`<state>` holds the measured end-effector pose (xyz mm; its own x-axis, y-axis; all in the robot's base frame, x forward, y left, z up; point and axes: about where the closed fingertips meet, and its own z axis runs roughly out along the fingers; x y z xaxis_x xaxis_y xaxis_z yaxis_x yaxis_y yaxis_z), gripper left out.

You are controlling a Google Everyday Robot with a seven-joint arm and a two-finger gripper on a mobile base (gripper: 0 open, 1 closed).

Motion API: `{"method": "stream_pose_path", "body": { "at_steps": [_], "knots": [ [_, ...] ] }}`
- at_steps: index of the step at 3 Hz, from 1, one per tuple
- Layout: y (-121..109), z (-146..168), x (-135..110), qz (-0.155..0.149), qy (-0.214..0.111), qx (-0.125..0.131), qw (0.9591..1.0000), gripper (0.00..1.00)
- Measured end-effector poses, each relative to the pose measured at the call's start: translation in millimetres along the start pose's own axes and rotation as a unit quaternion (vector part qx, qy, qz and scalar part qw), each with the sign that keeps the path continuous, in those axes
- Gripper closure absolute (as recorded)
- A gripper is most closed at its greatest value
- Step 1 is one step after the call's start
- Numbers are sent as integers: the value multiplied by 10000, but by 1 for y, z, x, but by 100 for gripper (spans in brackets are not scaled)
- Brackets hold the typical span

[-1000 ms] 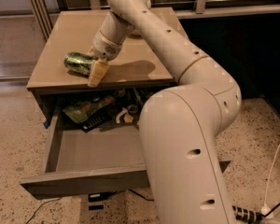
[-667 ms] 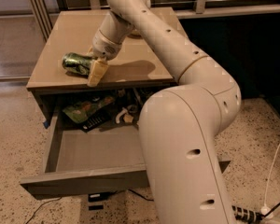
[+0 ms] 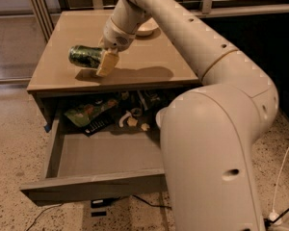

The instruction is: Place green can into top drawer

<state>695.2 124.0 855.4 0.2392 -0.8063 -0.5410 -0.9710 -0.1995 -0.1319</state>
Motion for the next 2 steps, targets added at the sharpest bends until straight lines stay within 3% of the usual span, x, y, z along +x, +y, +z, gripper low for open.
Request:
{"method": "stream_pose_path", "body": {
  "at_steps": [1, 2],
  "knots": [
    [19, -65, -8, -84, 246, 533, 9982, 100],
    [19, -64, -7, -72, 245, 530, 9983, 100]
  ]
}}
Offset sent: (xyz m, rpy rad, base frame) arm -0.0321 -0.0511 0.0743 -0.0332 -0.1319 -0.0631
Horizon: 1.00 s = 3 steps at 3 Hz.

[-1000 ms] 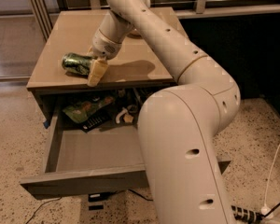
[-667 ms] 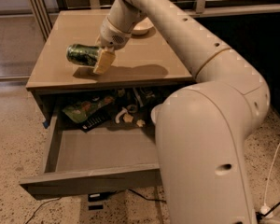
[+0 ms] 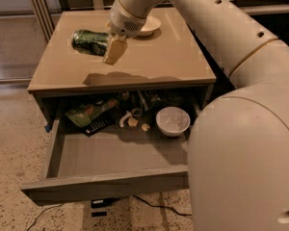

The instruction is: Place green can into top drawer

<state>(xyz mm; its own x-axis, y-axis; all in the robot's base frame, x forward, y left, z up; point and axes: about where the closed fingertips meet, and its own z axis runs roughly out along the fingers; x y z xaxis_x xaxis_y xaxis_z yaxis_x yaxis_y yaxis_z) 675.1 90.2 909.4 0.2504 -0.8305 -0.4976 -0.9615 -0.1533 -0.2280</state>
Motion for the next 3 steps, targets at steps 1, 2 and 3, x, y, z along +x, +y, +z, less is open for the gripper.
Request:
{"method": "stream_pose_path", "body": {
  "at_steps": [1, 2, 3],
  "knots": [
    [3, -16, 10, 135, 107, 199, 9997, 100],
    [14, -43, 24, 330, 274, 491, 9979, 100],
    [18, -42, 24, 352, 239, 468, 9980, 100]
  ]
}}
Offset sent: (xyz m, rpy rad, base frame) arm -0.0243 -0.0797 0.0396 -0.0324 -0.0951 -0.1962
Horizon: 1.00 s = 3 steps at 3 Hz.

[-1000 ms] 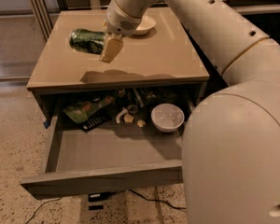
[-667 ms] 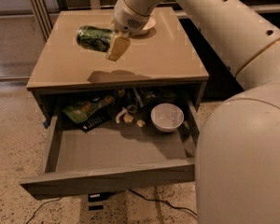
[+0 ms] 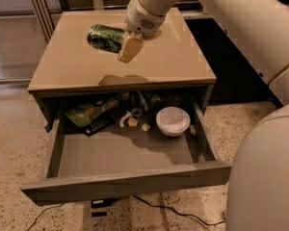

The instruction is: Place green can into top drawer

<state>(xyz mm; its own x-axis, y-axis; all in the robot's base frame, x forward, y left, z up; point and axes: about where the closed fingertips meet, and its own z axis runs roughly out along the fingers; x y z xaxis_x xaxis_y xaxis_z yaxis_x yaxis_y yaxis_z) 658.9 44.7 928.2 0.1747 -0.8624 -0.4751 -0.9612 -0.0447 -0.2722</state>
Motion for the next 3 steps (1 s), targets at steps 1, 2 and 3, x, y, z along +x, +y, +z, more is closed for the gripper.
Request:
{"method": "stream_pose_path", "body": {
  "at_steps": [1, 2, 3],
  "knots": [
    [16, -18, 13, 204, 84, 145, 9997, 100],
    [16, -18, 13, 201, 82, 140, 9997, 100],
    [16, -1, 3, 82, 9, -8, 10000, 100]
  ]
}}
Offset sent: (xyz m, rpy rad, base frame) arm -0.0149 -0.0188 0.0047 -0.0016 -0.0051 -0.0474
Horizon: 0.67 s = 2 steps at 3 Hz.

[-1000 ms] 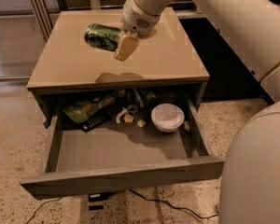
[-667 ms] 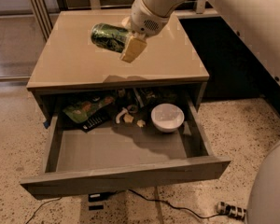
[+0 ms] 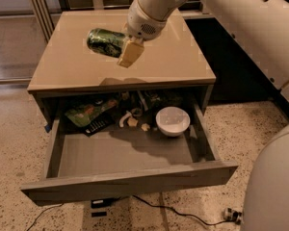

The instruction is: Place green can into top drawer

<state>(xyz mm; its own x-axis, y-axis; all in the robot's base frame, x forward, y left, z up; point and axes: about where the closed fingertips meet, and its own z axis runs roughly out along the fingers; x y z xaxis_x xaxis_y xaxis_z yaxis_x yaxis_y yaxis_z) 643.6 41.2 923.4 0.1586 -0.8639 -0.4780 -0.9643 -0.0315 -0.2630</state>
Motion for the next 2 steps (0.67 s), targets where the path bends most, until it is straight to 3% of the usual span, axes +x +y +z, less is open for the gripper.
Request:
{"method": "stream_pose_path", "body": {
  "at_steps": [1, 2],
  "knots": [
    [8, 20, -9, -86, -90, -193, 9997, 100],
    [8, 20, -9, -88, -91, -196, 9997, 100]
  ]
}}
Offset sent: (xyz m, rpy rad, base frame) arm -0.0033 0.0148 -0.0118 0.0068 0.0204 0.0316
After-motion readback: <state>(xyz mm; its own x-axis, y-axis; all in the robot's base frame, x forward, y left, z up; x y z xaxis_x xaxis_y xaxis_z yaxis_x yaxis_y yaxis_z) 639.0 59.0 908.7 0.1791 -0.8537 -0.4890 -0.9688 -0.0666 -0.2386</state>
